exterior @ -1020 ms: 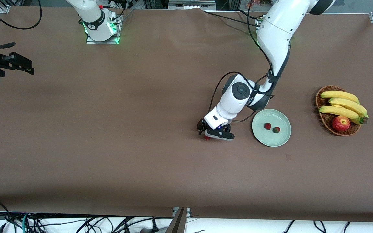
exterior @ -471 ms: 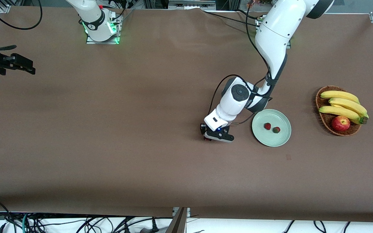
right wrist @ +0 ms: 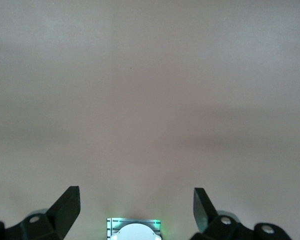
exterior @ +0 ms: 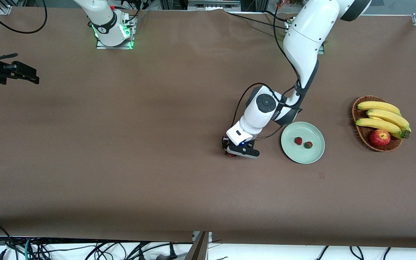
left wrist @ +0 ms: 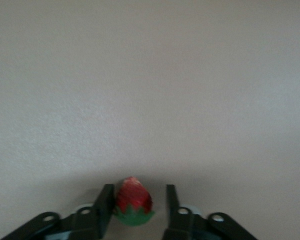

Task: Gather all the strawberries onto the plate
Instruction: 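Grasp the third strawberry with the left gripper and lift it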

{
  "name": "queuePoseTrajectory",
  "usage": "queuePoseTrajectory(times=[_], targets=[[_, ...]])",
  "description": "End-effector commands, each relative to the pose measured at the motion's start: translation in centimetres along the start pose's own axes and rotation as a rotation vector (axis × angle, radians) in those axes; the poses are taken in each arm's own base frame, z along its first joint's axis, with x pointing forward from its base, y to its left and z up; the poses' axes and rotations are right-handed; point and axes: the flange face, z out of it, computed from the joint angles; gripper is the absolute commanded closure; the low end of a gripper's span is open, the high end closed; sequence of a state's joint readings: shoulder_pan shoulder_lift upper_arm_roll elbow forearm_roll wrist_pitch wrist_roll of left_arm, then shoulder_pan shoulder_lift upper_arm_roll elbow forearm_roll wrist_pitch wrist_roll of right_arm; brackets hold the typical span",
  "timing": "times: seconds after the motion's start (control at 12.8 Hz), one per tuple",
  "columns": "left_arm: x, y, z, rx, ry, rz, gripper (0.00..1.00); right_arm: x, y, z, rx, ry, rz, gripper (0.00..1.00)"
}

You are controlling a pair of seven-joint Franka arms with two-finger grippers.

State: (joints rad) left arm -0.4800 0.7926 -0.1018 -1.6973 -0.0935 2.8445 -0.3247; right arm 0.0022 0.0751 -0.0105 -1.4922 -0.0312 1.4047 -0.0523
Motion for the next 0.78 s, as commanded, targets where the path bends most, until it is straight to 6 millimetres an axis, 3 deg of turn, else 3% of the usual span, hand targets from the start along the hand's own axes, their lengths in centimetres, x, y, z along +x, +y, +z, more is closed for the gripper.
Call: queuePoseTrajectory(times=[0.0,0.16,0.24,0.31,0.55,0.71], targets=[[-0.3,0.3,0.6,0.003,-0.002,0.015,0.47,-0.1,-0.2,-0.3,0.004,-0.006,0.008,0.0],[-0.4,0.1,0.6,0.004,-0.003,0.014,0.64,-0.1,-0.6,-0.3,0.001,-0.007,0.006,0.0],[-0.3,0.2,0.5,0.003,-0.002,0.015,0.81,-0.1,-0.5,-0.3,0.001,-0.006,0.007,0.0],[-0.1,-0.1,0.3,0.005,0.0,0.012,0.91,-0.1,-0.3,-0.3,0.002,-0.006,0.009,0.0],[1.8,-0.7,-2.5,0.008,0.01,0.02,0.92,-0.1,-0.3,-0.3,0.0,-0.004,0.009,0.0],[3.7,-2.1,-6.3,0.032,-0.043,0.01,0.92,-0.1,-0.3,-0.3,0.0,-0.004,0.009,0.0]])
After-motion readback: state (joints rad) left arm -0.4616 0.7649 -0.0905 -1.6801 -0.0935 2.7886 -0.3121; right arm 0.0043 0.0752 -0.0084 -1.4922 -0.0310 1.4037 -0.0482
